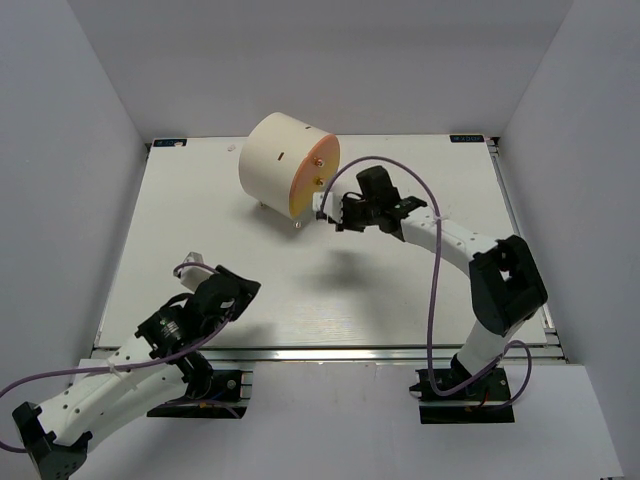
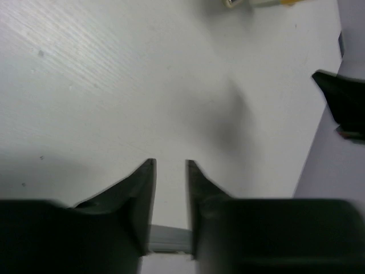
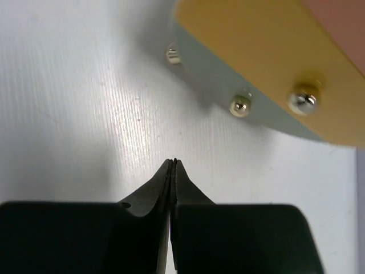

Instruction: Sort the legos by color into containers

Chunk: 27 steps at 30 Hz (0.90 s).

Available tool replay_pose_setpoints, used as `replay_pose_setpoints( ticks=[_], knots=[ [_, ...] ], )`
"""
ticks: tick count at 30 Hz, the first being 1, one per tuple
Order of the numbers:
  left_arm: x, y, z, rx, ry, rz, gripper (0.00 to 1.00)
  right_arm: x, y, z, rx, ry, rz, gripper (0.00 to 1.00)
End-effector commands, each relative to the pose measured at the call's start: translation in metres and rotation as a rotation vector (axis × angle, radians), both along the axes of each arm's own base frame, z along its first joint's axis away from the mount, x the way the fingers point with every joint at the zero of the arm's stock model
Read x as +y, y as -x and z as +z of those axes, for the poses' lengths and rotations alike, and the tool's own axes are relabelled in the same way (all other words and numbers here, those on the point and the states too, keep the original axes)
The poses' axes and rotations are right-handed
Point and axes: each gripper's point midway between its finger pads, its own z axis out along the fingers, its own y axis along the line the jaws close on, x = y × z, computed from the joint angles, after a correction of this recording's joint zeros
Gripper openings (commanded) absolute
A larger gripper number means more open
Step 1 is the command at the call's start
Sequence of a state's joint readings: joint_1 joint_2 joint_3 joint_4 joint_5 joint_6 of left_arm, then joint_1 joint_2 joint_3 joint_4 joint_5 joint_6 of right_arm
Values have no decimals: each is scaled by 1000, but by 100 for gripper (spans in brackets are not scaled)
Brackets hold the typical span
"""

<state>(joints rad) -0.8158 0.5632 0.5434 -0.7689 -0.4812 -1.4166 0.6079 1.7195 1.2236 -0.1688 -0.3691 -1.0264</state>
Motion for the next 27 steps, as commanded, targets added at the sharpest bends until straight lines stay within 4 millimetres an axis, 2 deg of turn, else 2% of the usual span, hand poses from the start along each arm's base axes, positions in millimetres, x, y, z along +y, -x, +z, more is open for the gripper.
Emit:
replay_pose_setpoints(
  ticks=[1,2,3,4,5,6,7,8,9,12,13,14,15,16,17,18,19,23,27],
  knots=[
    [-6,-6,8,-65,2,-41,29,-8,-2,40,306,-218,-363,0],
    [-8,-7,13,-91,9,-56,13,-15,4,39,455,-247,-501,0],
    [-12,-9,18,-116,22,-69,0,-13,-1,55,498,-282,-541,0],
    [-13,-10,21,-133,23,-79,0,-13,3,57,558,-287,-566,0],
    [-15,-11,24,-150,25,-92,0,-13,8,60,618,-291,-578,5],
    [-17,-11,28,-169,33,-104,0,-14,22,61,715,-282,-586,10],
    [-20,-13,33,-192,31,-124,8,-13,23,72,734,-295,-581,13],
    [-21,-13,35,-203,31,-134,19,-12,28,76,768,-301,-574,21],
    [-23,-14,39,-217,35,-145,50,-12,32,83,799,-320,-559,23],
    [-31,-17,48,-243,10,-192,76,-18,37,107,762,-371,-530,30],
    [-34,-17,50,-253,-10,-225,77,-20,33,115,732,-396,-528,32],
    [-37,-18,58,-267,-16,-243,78,-24,33,112,721,-400,-541,40],
    [-40,-19,63,-277,-23,-260,78,-27,30,117,691,-420,-548,42],
    [-44,-22,63,-281,-50,-284,78,-31,26,131,643,-464,-548,54],
    [-48,-22,65,-285,-58,-308,78,-34,27,129,631,-467,-558,75],
    [-51,-23,71,-298,-59,-320,78,-40,22,132,596,-479,-584,85],
    [-55,-26,72,-305,-77,-344,79,-44,21,141,564,-501,-590,89],
    [-68,-29,82,-342,-99,-411,79,-55,15,156,495,-549,-647,89],
    [-75,-34,96,-398,-108,-443,79,-64,17,155,471,-551,-673,89]
  ],
)
